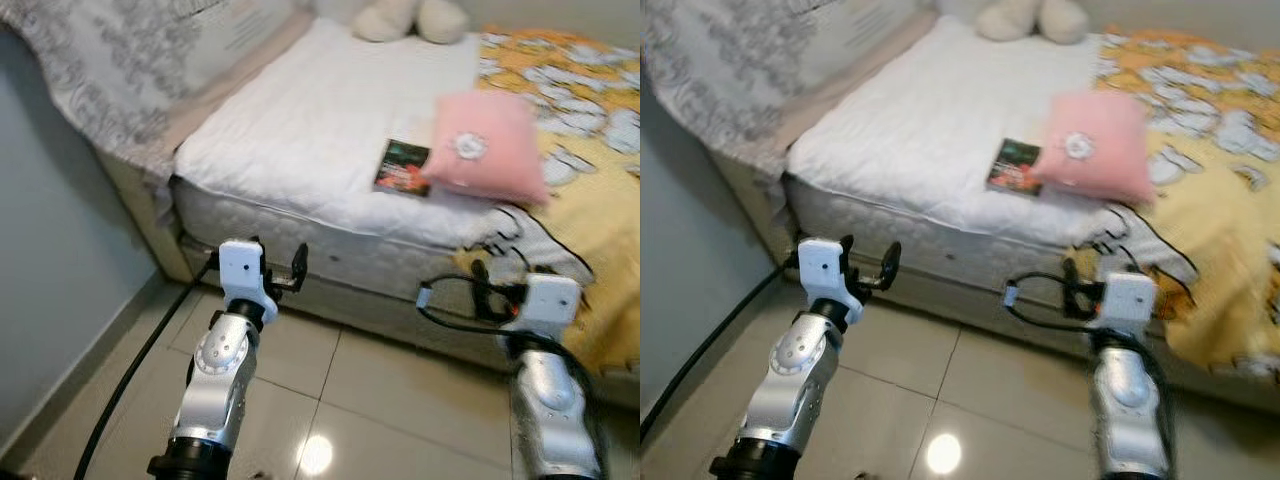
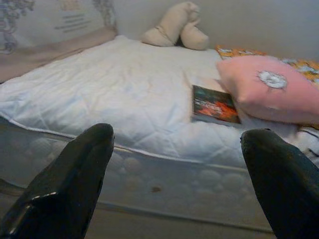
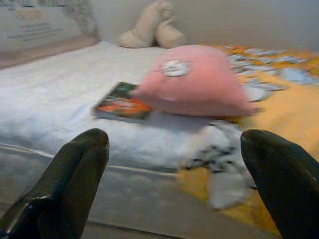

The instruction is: Clean up the room

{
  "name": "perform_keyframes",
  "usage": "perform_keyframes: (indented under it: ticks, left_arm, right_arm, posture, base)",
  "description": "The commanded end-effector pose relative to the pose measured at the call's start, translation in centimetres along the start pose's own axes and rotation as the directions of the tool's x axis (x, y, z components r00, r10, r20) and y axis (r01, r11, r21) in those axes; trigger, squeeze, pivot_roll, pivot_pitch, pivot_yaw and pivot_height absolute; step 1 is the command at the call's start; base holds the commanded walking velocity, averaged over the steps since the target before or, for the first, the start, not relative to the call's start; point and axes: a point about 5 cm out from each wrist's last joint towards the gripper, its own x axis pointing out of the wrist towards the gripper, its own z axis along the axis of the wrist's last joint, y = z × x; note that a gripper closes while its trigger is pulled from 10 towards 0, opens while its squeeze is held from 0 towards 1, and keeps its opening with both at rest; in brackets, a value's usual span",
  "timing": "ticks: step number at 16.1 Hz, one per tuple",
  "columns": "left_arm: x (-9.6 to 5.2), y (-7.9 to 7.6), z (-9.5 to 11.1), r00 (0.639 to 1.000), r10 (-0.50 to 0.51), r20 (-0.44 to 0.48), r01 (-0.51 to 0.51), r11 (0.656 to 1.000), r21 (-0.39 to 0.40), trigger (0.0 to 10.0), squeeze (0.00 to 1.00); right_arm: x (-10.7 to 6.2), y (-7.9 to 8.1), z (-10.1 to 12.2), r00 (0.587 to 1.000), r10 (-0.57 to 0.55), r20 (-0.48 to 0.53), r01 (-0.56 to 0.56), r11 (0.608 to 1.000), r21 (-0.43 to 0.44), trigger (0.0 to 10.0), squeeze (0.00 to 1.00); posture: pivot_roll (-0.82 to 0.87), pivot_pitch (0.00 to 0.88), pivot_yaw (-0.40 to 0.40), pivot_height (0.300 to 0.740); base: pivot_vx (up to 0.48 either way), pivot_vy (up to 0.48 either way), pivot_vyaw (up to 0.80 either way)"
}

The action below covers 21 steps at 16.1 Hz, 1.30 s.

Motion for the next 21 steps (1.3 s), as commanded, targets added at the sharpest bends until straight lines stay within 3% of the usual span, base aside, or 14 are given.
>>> perform_keyframes:
  ticks: [1, 4, 5, 6, 7, 8, 9, 13, 19, 20, 21]
  left_arm:
    - [0.5, 0.1, 0.7, 1.000, 0.002, 0.026, -0.002, 1.000, 0.021, 10.0, 1.00]
    - [0.7, 0.2, 0.8, 0.999, -0.010, 0.038, 0.007, 0.998, 0.062, 10.0, 1.00]
    - [0.9, 0.2, 0.6, 1.000, 0.003, 0.017, -0.004, 0.995, 0.096, 10.0, 1.00]
    - [0.9, 0.3, 0.5, 1.000, 0.017, 0.013, -0.018, 0.997, 0.082, 10.0, 0.75]
    - [0.8, 0.2, 0.5, 1.000, 0.003, 0.016, -0.004, 0.998, 0.066, 10.0, 0.82]
    - [0.7, 0.1, 0.4, 1.000, -0.001, 0.012, 0.000, 0.997, 0.071, 10.0, 0.79]
    - [0.6, -0.1, 0.3, 1.000, 0.005, 0.012, -0.005, 0.999, 0.042, 10.0, 0.00]
    - [0.8, -1.1, 0.3, 1.000, 0.004, 0.028, -0.004, 1.000, 0.015, 10.0, 0.00]
    - [0.8, 0.2, 0.4, 0.996, 0.084, 0.034, -0.083, 0.996, -0.046, 10.0, 0.00]
    - [0.5, 0.4, 0.3, 0.995, 0.089, 0.040, -0.088, 0.995, -0.043, 10.0, 0.00]
    - [-1.0, 1.1, -0.3, 0.998, 0.064, 0.026, -0.063, 0.998, -0.011, 10.0, 0.00]
  right_arm:
    - [0.0, 0.4, -0.2, 1.000, 0.021, 0.001, -0.021, 1.000, -0.003, 10.0, 1.00]
    - [0.2, 1.0, -0.7, 0.998, 0.056, -0.031, -0.057, 0.998, -0.039, 10.0, 1.00]
    - [0.3, 1.4, -0.7, 0.996, 0.078, -0.041, -0.080, 0.994, -0.069, 10.0, 0.59]
    - [0.4, 1.6, -0.7, 0.995, 0.086, -0.050, -0.090, 0.991, -0.098, 10.0, 0.00]
    - [0.4, 1.7, -0.8, 0.994, 0.090, -0.055, -0.095, 0.992, -0.085, 10.0, 0.00]
    - [0.4, 1.9, -0.6, 0.994, 0.103, -0.041, -0.106, 0.992, -0.073, 10.0, 0.00]
    - [0.4, 2.0, -0.3, 0.993, 0.114, -0.017, -0.115, 0.991, -0.075, 10.0, 0.00]
    - [0.6, 2.4, -0.2, 0.990, 0.141, -0.025, -0.142, 0.987, -0.075, 10.0, 0.00]
    - [0.6, 2.3, -0.4, 0.988, 0.153, -0.033, -0.155, 0.986, -0.061, 10.0, 0.00]
    - [0.4, 2.2, -0.5, 0.988, 0.149, -0.035, -0.150, 0.987, -0.055, 10.0, 0.00]
    - [-0.3, 1.7, -0.5, 0.990, 0.137, -0.034, -0.138, 0.989, -0.044, 10.0, 0.00]
  posture:
    - [-0.11, 0.000, 0.027, 0.740]
    - [-0.12, 0.000, 0.026, 0.740]
    - [-0.12, 0.000, 0.022, 0.740]
    - [-0.12, 0.000, 0.018, 0.740]
    - [-0.12, 0.000, 0.017, 0.740]
    - [-0.12, 0.000, 0.014, 0.740]
    - [-0.12, 0.000, 0.010, 0.740]
    - [-0.12, 0.000, 0.006, 0.740]
    - [-0.13, 0.000, 0.012, 0.740]
    - [-0.13, 0.000, 0.013, 0.740]
    - [-0.13, 0.000, 0.009, 0.740]
  base:
    - [0.480, 0.000, 0.00]
    - [0.476, 0.000, 0.00]
    - [0.000, 0.000, 0.00]
    - [0.000, 0.000, 0.00]
    - [0.000, -0.428, -0.73]
    - [0.319, -0.356, -0.68]
    - [0.364, -0.307, 0.00]
    - [0.382, -0.285, 0.00]
    - [0.409, -0.142, 0.00]
    - [0.435, 0.000, 0.00]
    - [0.435, 0.000, 0.00]
